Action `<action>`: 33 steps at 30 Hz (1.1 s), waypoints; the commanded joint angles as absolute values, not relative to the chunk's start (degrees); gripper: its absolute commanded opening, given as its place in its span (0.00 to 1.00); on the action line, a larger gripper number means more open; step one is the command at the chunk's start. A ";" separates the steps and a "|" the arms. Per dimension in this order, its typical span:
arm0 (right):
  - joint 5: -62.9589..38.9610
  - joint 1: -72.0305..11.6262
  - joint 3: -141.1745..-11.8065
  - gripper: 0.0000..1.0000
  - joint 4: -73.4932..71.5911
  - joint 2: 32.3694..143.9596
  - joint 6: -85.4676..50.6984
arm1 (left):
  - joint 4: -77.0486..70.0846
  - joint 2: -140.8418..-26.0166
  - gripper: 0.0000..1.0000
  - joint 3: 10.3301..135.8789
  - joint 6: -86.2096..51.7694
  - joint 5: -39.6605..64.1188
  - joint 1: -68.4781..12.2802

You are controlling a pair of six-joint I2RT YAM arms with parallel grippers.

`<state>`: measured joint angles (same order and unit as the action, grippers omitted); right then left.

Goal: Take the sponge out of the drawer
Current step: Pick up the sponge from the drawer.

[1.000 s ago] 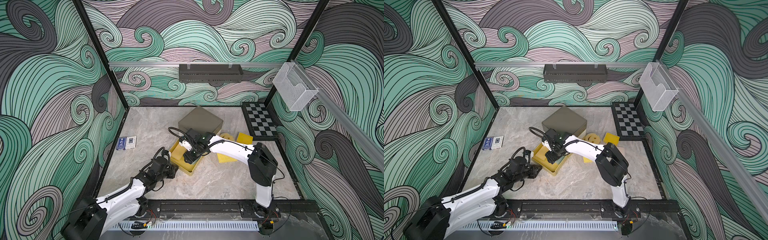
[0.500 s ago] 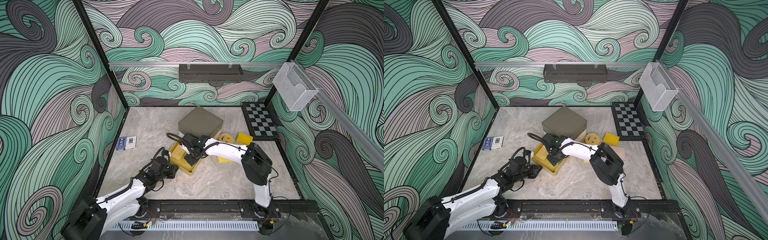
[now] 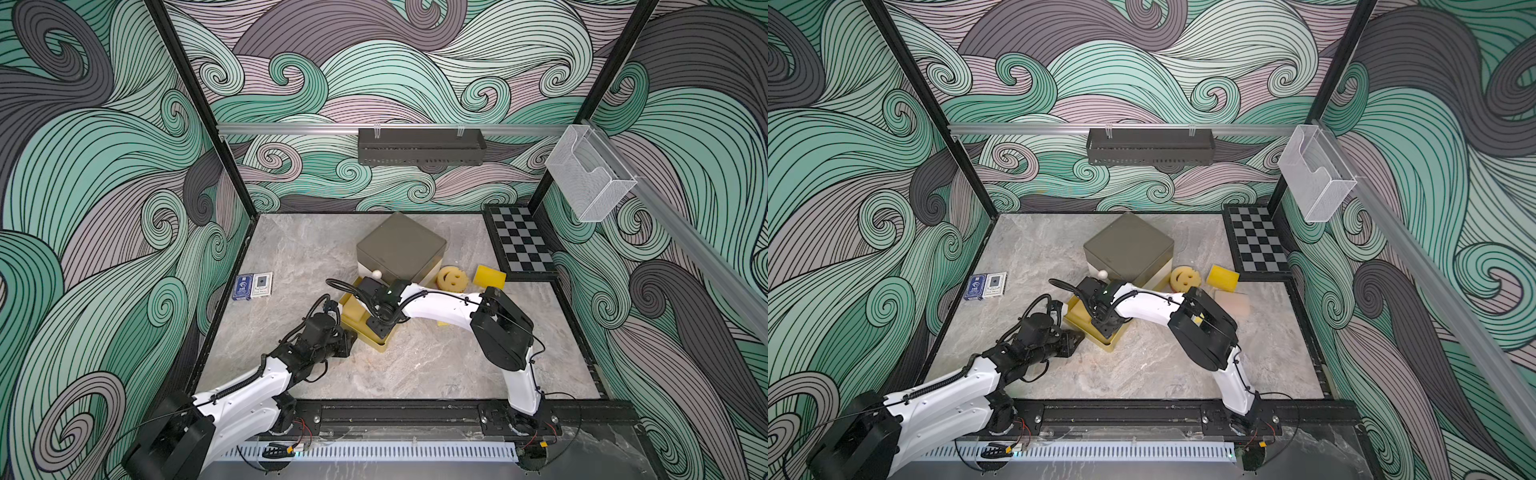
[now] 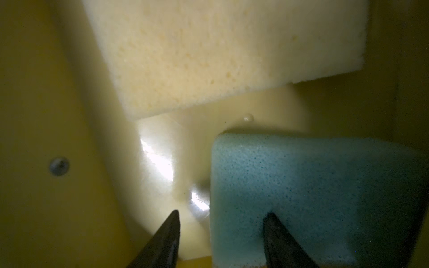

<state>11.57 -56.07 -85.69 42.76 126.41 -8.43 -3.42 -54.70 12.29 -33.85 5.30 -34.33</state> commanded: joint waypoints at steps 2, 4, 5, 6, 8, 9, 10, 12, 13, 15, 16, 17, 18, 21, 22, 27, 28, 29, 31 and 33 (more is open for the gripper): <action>14.50 -55.81 -86.82 0.33 42.27 129.52 -9.26 | -4.77 -55.46 0.17 15.31 -33.13 5.98 -34.71; 14.09 -55.81 -86.92 0.14 42.33 129.15 -9.79 | -4.94 -55.59 0.17 15.29 -33.13 6.02 -34.67; 13.64 -55.79 -86.89 0.07 42.37 128.68 -10.09 | -4.87 -55.60 0.17 15.29 -33.07 6.06 -34.72; 13.01 -55.81 -86.80 0.03 42.33 128.10 -10.24 | -4.83 -55.51 0.17 15.22 -33.08 6.06 -34.72; 11.86 -55.79 -86.45 0.00 42.29 126.55 -10.54 | -4.91 -55.41 0.17 15.12 -33.05 5.99 -34.72; 11.01 -55.81 -86.08 0.00 42.32 125.49 -10.62 | -4.92 -55.42 0.17 15.12 -33.07 5.98 -34.73; 10.17 -55.81 -85.69 0.00 42.24 124.37 -10.62 | -4.92 -55.37 0.17 15.12 -33.13 5.98 -34.72; 7.83 -55.89 -84.67 0.00 42.30 121.46 -10.71 | -4.92 -55.22 0.17 15.05 -33.07 6.05 -34.72; 6.85 -55.93 -84.09 0.00 42.29 120.14 -10.87 | -4.90 -55.19 0.17 15.03 -33.11 5.98 -34.72; 4.47 -56.31 -82.47 0.00 42.33 116.40 -11.10 | -4.97 -55.05 0.17 14.94 -33.03 5.99 -34.72; 3.59 -56.52 -81.66 0.00 42.28 114.75 -11.24 | -4.94 -55.09 0.17 14.94 -33.05 5.98 -34.71; 2.47 -56.89 -80.65 0.00 42.34 112.71 -11.29 | -5.00 -55.03 0.17 14.94 -33.11 6.02 -34.72; 1.42 -57.22 -79.62 0.00 42.28 110.38 -11.57 | -5.01 -55.17 0.17 14.94 -33.05 5.99 -34.72; -1.91 -58.24 -76.46 0.00 42.26 103.54 -12.76 | -5.27 -55.53 0.17 14.94 -33.11 6.08 -34.72; -2.68 -58.48 -75.50 0.00 42.42 101.44 -13.15 | -5.40 -55.68 0.17 14.94 -32.97 6.13 -34.70; -4.26 -59.81 -70.56 0.00 45.14 89.15 -16.15 | -5.54 -55.82 0.17 15.03 -32.88 6.42 -34.72; -3.77 -59.81 -69.57 0.00 46.05 87.16 -17.28 | -5.45 -55.73 0.17 15.03 -32.92 6.42 -34.71; -2.83 -59.84 -68.10 0.00 47.01 84.83 -19.07 | -5.45 -55.64 0.17 14.96 -32.87 6.42 -34.69; -0.89 -59.85 -64.82 0.00 48.80 80.85 -22.31 | -5.58 -55.64 0.17 14.95 -32.87 6.42 -34.72; 0.52 -59.66 -59.91 0.00 49.22 77.06 -25.05 | -5.93 -55.85 0.17 14.94 -32.78 6.66 -34.72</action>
